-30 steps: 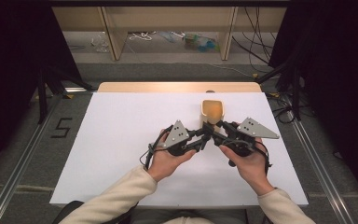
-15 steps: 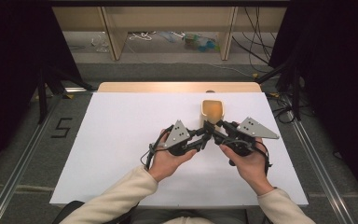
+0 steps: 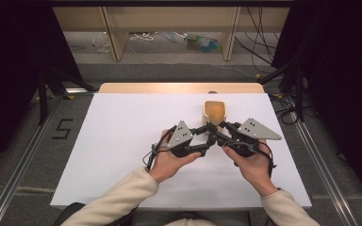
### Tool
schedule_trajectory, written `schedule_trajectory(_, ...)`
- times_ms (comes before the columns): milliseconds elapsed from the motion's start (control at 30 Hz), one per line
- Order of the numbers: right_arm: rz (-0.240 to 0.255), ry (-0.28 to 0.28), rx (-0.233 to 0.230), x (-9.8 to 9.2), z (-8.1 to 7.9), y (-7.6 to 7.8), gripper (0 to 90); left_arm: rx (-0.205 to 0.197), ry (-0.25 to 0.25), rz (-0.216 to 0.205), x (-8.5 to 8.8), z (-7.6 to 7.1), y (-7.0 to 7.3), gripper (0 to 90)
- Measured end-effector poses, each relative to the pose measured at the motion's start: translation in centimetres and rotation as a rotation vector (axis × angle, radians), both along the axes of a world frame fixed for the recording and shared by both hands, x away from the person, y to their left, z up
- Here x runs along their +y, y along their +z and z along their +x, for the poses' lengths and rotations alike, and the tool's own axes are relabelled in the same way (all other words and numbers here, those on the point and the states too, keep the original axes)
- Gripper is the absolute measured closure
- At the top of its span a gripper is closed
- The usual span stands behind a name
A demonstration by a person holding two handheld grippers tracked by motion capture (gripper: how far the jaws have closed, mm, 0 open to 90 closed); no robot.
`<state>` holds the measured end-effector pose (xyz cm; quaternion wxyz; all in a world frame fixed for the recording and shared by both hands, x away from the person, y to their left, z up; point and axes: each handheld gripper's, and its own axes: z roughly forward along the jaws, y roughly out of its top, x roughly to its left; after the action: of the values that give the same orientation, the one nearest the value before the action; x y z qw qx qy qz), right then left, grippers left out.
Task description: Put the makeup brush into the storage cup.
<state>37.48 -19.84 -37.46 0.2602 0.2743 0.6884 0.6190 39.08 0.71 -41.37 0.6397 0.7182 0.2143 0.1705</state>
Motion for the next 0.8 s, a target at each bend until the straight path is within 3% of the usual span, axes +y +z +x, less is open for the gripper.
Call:
schedule_trajectory(167,-0.007,-0.009,-0.014,-0.3,0.1,0.2,66.8,0.016,-0.007,0.024,0.7,0.0,0.0,28.1)
schedule_trajectory(233,-0.01,-0.011,0.001,-0.3,0.0,0.3,66.8,0.018,-0.009,0.029,0.9,-0.1,0.0,23.4)
schedule_trajectory(267,-0.001,-0.026,-0.032,-0.4,0.2,0.3,66.7,0.017,-0.014,0.033,1.3,-0.1,0.1,21.4)
schedule_trajectory(333,-0.009,-0.018,-0.001,-0.6,0.1,0.5,66.7,0.016,-0.016,0.029,1.6,-0.2,0.2,18.1)
schedule_trajectory(433,-0.006,-0.025,-0.004,-0.8,0.1,0.6,66.7,0.006,-0.022,0.028,2.1,-0.4,0.4,15.5)
schedule_trajectory(500,0.003,-0.035,-0.034,-0.9,0.3,0.7,66.8,-0.001,-0.021,0.02,2.5,-0.4,0.6,14.7)
schedule_trajectory(600,0.003,-0.037,-0.018,-1.2,0.2,0.8,66.7,-0.005,-0.014,0.0,3.1,-0.4,0.8,13.3)
schedule_trajectory(633,0.001,-0.042,-0.037,-1.2,0.4,0.8,66.7,-0.01,-0.013,-0.003,3.3,-0.4,0.9,13.1)
schedule_trajectory(800,-0.001,-0.046,-0.037,-1.4,0.4,0.8,66.7,-0.019,0.009,-0.015,4.7,-0.5,1.1,13.1)
